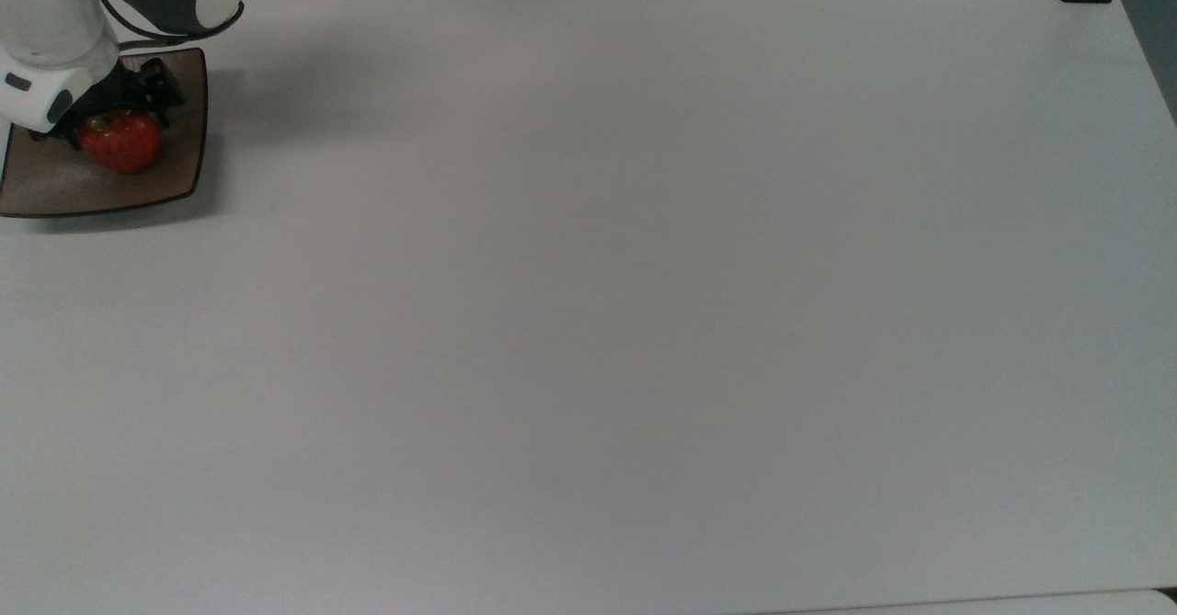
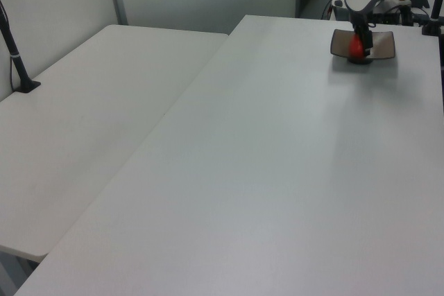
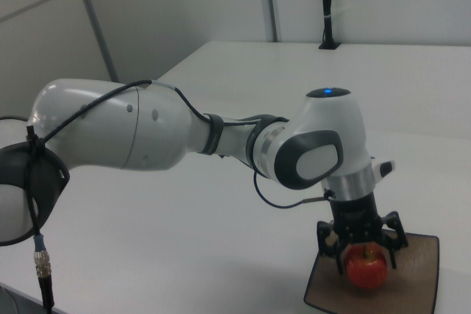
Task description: Apples placed on a ceramic plate
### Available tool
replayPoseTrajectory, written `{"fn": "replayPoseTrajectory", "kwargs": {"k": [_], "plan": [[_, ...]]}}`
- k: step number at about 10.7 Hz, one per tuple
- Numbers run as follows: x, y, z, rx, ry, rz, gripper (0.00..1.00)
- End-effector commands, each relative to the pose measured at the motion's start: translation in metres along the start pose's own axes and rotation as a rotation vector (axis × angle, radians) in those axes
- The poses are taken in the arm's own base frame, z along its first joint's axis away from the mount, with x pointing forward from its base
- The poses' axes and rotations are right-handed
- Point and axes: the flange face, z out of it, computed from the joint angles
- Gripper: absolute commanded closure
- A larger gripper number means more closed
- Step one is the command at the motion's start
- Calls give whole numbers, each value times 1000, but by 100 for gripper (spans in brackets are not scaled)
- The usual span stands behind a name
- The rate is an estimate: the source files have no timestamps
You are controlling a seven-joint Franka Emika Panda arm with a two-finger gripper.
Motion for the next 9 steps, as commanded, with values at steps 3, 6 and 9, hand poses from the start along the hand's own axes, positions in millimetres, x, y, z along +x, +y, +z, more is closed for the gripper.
{"fn": "replayPoseTrajectory", "kwargs": {"k": [3, 6, 9], "plan": [[3, -27, -140, -44, 144, 267, 0], [15, -82, -232, 39, 265, 370, 0], [26, -155, -307, 176, 300, 579, 0]]}}
